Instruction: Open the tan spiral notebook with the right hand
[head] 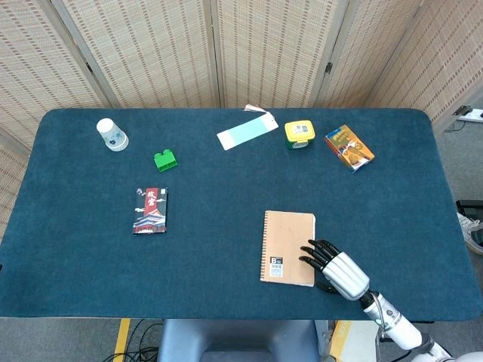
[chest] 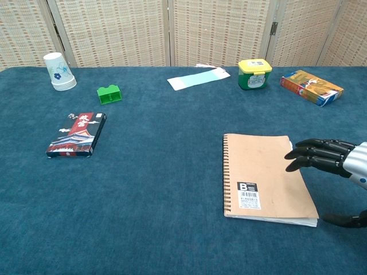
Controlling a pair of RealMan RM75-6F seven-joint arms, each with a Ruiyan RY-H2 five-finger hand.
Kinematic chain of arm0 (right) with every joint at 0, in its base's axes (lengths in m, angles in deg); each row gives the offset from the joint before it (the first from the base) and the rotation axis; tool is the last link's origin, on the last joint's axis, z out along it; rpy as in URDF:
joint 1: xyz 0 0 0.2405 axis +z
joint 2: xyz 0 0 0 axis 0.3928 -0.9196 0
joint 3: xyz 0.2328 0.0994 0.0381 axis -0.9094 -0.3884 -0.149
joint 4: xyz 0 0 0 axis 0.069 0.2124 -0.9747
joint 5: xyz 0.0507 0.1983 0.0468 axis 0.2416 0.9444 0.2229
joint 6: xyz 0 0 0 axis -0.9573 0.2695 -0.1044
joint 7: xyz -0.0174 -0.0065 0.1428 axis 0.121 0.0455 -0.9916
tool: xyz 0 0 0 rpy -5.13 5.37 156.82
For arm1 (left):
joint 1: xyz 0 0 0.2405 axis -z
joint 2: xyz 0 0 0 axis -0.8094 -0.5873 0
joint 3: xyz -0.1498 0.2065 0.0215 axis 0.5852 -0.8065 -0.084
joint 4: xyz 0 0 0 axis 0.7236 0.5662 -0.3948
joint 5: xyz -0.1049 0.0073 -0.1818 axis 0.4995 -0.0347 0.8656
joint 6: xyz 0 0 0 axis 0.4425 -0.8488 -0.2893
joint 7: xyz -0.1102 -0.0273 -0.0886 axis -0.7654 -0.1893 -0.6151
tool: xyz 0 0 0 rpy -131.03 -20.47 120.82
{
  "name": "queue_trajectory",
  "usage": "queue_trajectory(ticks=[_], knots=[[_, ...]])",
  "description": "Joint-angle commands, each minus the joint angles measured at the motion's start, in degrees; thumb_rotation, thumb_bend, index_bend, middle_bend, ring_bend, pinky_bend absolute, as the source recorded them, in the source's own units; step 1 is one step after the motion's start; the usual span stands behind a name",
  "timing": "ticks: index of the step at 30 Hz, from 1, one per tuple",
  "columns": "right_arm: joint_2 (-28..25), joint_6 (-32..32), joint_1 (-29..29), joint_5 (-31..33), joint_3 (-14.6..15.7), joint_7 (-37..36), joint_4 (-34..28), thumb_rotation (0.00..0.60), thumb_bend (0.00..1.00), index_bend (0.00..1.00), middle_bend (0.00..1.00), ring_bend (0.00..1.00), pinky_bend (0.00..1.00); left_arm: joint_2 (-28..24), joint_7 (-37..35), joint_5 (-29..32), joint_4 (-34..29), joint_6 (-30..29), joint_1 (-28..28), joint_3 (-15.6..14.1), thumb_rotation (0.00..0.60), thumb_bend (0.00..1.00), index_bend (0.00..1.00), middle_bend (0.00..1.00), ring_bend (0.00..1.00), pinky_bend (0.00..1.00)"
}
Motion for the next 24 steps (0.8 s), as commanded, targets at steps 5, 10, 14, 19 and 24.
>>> queue_trajectory(ticks=[5, 10, 14, 19, 24], knots=[[1.15, -0.65, 0.24, 1.38, 0.74, -1.55, 2.22, 0.600, 0.23, 0.22, 0.19, 0.10, 0.17, -0.20, -0.13, -0.01, -0.27, -0.25, -0.24, 0.06, 0.600, 0.10, 0.22, 0.24, 0.22, 0.26], [1.44, -0.61, 0.33, 1.96, 1.17, -1.57, 2.81, 0.600, 0.23, 0.22, 0.19, 0.10, 0.17, -0.19, -0.03, -0.13, -0.40, -0.29, -0.31, 0.00, 0.600, 0.10, 0.22, 0.24, 0.22, 0.26], [2.01, -1.14, 0.75, 2.38, 1.36, -1.29, 3.11, 0.600, 0.23, 0.22, 0.18, 0.10, 0.17, -0.15, 0.28, -0.09, -0.47, -0.29, -0.28, 0.05, 0.600, 0.10, 0.22, 0.24, 0.22, 0.26], [2.82, -1.91, 1.56, 2.71, 1.49, -1.01, 3.25, 0.600, 0.23, 0.22, 0.18, 0.10, 0.17, -0.26, -0.30, 0.25, -0.42, -0.06, -0.35, 0.19, 0.600, 0.10, 0.22, 0.24, 0.22, 0.26], [3.46, -2.23, 1.87, 3.11, 1.71, -0.85, 3.64, 0.600, 0.23, 0.22, 0.18, 0.09, 0.17, -0.36, -0.79, 0.78, -0.14, 0.13, -0.43, 0.44, 0.600, 0.10, 0.22, 0.24, 0.22, 0.26]])
